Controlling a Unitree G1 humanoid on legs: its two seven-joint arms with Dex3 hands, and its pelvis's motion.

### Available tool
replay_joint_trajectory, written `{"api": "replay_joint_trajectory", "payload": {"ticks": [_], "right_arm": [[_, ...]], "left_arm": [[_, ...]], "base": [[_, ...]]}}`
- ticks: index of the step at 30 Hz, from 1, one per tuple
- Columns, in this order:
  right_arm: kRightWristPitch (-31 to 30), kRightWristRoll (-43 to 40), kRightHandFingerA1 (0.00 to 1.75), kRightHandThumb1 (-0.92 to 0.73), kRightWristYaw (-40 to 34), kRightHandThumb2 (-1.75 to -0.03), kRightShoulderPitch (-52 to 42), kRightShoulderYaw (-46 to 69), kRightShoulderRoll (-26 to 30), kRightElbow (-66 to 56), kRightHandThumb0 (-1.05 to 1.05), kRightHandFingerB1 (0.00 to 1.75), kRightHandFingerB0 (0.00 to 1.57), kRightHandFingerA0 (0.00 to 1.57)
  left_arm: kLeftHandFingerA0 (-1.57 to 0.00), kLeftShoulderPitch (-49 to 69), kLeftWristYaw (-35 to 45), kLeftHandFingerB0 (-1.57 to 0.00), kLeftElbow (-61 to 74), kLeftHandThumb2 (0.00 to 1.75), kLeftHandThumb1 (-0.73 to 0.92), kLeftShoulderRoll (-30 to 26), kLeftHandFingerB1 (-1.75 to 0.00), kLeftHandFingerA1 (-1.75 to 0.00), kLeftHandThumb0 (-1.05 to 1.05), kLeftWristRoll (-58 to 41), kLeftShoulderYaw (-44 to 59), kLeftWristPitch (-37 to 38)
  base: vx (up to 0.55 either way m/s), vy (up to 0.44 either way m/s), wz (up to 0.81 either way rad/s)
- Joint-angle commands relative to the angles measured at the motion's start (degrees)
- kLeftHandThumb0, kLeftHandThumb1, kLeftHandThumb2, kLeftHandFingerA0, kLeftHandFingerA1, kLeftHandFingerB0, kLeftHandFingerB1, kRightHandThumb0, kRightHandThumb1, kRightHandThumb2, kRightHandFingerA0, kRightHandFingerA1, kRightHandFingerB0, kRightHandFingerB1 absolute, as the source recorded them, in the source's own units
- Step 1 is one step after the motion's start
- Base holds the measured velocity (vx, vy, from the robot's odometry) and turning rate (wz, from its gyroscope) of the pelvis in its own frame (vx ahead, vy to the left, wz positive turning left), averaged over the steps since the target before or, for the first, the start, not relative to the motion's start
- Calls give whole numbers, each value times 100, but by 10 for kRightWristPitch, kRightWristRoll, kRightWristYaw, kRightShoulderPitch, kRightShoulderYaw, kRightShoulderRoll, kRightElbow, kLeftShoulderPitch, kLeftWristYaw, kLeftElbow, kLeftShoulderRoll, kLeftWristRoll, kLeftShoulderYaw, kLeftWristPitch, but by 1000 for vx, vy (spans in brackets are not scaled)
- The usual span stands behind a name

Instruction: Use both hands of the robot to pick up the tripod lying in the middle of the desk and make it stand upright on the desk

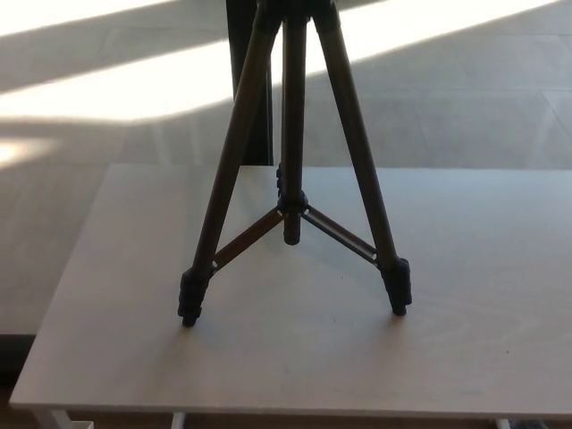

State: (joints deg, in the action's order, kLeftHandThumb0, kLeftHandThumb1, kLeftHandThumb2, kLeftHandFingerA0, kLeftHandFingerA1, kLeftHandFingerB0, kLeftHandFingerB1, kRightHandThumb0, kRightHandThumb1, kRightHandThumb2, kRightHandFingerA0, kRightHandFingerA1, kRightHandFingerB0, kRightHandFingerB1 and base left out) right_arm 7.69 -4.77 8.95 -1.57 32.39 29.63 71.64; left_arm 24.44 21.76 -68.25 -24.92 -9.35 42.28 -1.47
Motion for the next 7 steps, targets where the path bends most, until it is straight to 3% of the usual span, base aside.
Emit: {"api": "replay_joint_trajectory", "payload": {"ticks": [1, 2, 7], "right_arm": [[8, -20, 56, -51, -4, -91, -5, -4, 11, 3, -78, 49, 4, 4], [9, -21, 57, -37, -4, -99, -6, -4, 10, 3, -40, 51, 0, 5], [3, -18, 56, -40, -10, -100, -6, -14, 13, 6, -39, 51, 0, 4]], "left_arm": [[-53, 0, -4, -39, 6, 61, 72, -16, -41, -58, -66, -24, -12, 15], [-52, 1, -4, -38, 9, 61, 72, -15, -42, -60, -64, -27, -12, 15], [-49, 0, -7, -39, 5, 61, 71, -17, -42, -59, -63, -36, -17, 7]], "base": [[0, 0, 0], [0, 0, 0], [0, 0, 0]]}}
